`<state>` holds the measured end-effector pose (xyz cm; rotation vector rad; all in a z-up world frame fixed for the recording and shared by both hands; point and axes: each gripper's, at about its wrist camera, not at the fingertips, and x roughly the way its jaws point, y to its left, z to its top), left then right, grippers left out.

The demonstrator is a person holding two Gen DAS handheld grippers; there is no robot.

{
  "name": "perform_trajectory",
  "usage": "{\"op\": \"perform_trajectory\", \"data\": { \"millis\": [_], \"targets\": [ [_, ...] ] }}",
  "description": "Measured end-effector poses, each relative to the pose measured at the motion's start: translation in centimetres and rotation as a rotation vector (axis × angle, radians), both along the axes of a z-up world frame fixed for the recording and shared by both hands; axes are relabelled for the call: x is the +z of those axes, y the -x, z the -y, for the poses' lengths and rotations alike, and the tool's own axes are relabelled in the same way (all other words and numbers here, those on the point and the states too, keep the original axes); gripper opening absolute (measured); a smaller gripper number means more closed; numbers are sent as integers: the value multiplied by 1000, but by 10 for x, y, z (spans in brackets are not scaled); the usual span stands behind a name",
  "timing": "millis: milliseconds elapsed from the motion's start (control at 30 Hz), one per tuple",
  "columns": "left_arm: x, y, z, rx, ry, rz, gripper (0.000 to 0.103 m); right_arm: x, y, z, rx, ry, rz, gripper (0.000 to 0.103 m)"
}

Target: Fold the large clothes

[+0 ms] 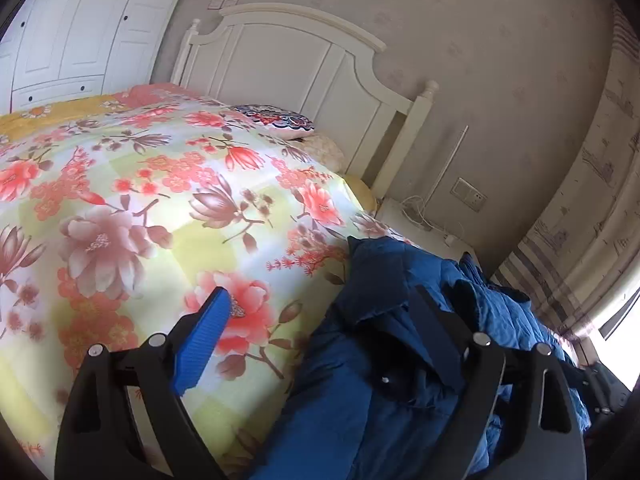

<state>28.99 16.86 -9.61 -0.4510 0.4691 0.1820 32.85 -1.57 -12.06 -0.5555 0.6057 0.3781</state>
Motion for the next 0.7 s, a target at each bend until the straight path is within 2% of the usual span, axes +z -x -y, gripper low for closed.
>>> {"op": "perform_trajectory", "data": {
  "millis": [33,67,133,167,200,300,400,433,467,533,567,600,700],
  "targets": [
    [0,-1,0,-2,-3,-1,90,-7,-3,-4,-5,43,12,72],
    [0,-2,1,-3,-6,-4,90,-9,-3,-5,-2,59,18,66],
    [-1,-3,1,-6,-8,-11,90,-5,-4,1,17,6,8,51],
    [-1,-3,1,-7,-8,-13,90,1,-2,8,19,-38,12,38],
    [-1,-3,0,-5,-8,-13,90,9,0,17,12,-102,20,30],
    [-1,-2,1,-8,-11,-5,90,47,5,88,-100,-461,16,24],
    [1,-2,5,-34,-24,4,90,55,10,193,-312,-861,-23,24],
    [2,-3,8,-47,-30,5,90,49,12,224,-386,-957,-51,24],
    [2,-4,10,-58,-35,4,90,43,11,245,-436,-995,-76,27],
    [2,-6,15,-78,-49,-2,90,29,10,278,-532,-985,-128,48],
    [2,-7,16,-84,-53,-4,90,20,14,289,-543,-1005,-142,71],
    [2,-8,17,-93,-55,-6,90,13,17,296,-545,-1026,-157,76],
    [1,-10,19,-110,-60,-12,91,-6,15,303,-549,-1059,-225,76]
  ]
}}
